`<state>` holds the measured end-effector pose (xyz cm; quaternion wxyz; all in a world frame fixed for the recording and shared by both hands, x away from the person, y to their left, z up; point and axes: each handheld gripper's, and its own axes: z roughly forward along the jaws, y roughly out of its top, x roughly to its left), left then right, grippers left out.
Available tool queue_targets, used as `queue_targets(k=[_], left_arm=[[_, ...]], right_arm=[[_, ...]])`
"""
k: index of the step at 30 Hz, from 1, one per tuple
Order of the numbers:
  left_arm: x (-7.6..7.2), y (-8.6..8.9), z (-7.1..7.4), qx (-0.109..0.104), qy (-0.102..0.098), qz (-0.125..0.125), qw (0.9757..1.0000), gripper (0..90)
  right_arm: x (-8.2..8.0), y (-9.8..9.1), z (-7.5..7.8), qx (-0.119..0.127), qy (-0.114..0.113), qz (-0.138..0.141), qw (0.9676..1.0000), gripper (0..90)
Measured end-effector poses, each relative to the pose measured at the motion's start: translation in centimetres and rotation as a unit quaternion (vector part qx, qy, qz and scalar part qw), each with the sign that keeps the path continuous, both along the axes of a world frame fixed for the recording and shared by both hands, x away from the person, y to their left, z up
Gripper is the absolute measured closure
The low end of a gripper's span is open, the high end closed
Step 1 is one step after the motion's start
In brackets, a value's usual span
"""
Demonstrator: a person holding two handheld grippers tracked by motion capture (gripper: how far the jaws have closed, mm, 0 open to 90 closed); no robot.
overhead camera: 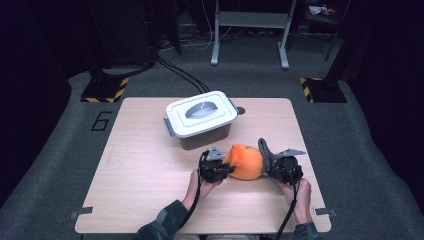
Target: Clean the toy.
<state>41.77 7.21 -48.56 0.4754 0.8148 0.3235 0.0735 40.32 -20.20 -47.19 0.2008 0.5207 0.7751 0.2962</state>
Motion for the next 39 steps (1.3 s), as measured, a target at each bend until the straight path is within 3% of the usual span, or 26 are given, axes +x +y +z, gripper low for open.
queue_targets(k=[3,5,7,8,10,13,14,17,20,24,25,28,29,30,31,36,39], left_arm=[[0.0,0.1,0.0,0.001,-0.001,0.004,1.0,79.5],[0.0,0.1,0.0,0.001,0.0,0.004,1.0,79.5],[0.0,0.1,0.1,0.001,-0.002,0.004,1.0,79.5],[-0.1,0.0,0.1,0.003,-0.003,0.004,1.0,79.5],[-0.1,0.0,0.1,0.004,-0.003,0.002,1.0,79.5],[-0.2,-0.1,0.2,0.005,-0.002,0.003,1.0,79.4],[-0.1,0.0,0.2,0.008,-0.005,0.002,1.0,79.2],[-0.2,0.0,0.3,0.008,-0.007,0.004,0.9999,78.3],[0.0,0.3,0.4,0.009,-0.01,0.005,0.9999,67.5],[0.2,0.2,0.4,0.022,-0.032,0.006,0.9992,46.7],[0.2,0.2,0.4,0.022,-0.032,0.006,0.9992,45.6],[0.4,-0.2,0.0,0.031,-0.04,-0.001,0.9987,51.5],[0.3,-0.3,0.0,0.03,-0.041,-0.002,0.9987,56.5],[0.2,-0.5,0.0,0.031,-0.045,-0.003,0.9985,66.9],[0.0,-0.6,0.1,0.037,-0.052,0.001,0.9979,70.0],[-0.2,-0.8,0.2,0.042,-0.051,0.008,0.9978,75.9],[-0.2,-0.7,0.2,0.036,-0.045,0.007,0.9983,77.2]], right_arm=[[-0.3,-0.2,0.5,0.007,-0.006,-0.001,1.0,76.7],[-0.8,-0.2,1.6,0.007,-0.02,-0.005,0.9998,76.7],[-1.4,0.2,3.4,0.011,-0.05,0.007,0.9987,76.7],[-1.4,0.2,3.4,0.011,-0.05,0.007,0.9987,76.7],[-2.1,1.6,5.3,0.004,-0.071,0.037,0.9968,76.6],[-2.3,3.1,6.0,0.003,-0.072,0.052,0.996,76.6],[-2.2,4.5,6.2,-0.01,-0.07,0.067,0.9953,76.6],[-1.6,5.4,5.7,-0.024,-0.059,0.07,0.9956,76.7],[-1.1,5.6,5.0,-0.024,-0.056,0.066,0.9959,76.9],[-0.7,4.8,4.6,-0.01,-0.051,0.063,0.9967,77.0],[-0.7,4.8,4.6,-0.01,-0.051,0.063,0.9967,77.0],[-0.5,4.6,4.5,-0.007,-0.051,0.063,0.9967,76.9],[-0.4,4.6,4.5,-0.007,-0.052,0.058,0.9969,76.9],[-0.3,4.5,4.5,-0.003,-0.051,0.059,0.997,76.9],[-0.3,4.5,4.5,-0.004,-0.054,0.056,0.997,76.8],[-0.6,4.8,5.3,-0.012,-0.073,0.059,0.9955,76.8],[-1.1,5.7,6.2,-0.009,-0.092,0.075,0.9929,76.7]])
